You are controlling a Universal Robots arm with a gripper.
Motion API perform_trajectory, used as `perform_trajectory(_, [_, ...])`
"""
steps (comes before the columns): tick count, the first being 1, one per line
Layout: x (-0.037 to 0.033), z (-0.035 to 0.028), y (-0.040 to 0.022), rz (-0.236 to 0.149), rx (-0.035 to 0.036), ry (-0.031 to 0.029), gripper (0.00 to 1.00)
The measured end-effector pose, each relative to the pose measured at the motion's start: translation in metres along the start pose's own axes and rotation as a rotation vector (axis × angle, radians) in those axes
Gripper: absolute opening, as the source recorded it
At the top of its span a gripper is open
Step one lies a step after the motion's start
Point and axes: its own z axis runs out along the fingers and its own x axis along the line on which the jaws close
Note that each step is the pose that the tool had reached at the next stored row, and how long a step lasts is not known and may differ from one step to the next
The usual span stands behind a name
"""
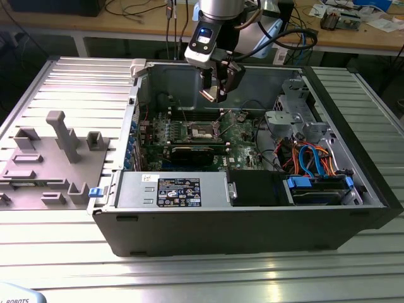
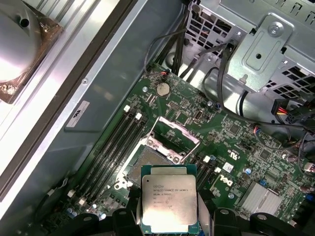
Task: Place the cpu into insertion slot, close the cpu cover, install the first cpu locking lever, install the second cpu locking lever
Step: 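Place the cpu into insertion slot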
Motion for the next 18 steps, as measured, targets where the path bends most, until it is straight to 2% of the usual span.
perform_trajectory(18, [0.0000, 0.0000, 0.0000, 0.029, -0.0005, -0.0018, 0.54])
